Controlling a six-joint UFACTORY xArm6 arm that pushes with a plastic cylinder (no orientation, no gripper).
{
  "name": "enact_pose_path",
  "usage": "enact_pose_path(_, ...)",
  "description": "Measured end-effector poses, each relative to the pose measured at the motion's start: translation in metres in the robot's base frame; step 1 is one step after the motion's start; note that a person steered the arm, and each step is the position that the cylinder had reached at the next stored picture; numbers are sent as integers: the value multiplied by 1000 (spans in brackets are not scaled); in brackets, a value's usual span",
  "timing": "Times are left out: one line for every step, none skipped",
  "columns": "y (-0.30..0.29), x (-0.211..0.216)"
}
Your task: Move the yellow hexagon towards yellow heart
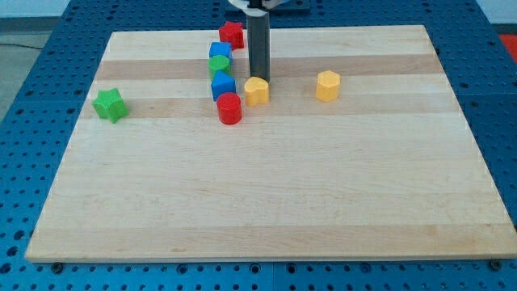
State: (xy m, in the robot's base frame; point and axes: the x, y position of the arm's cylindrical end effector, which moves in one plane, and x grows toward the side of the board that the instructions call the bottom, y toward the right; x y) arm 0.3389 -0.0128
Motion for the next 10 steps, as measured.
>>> enact_pose_path(1,21)
enact_pose_path(20,16)
enact_pose_path(67,-26)
enact_pose_path(95,-21)
enact_pose_path(124,11)
enact_pose_path(135,24)
enact_pose_path(197,25)
enact_pose_path(190,49)
enact_pose_path(151,52)
enact_pose_path(110,54)
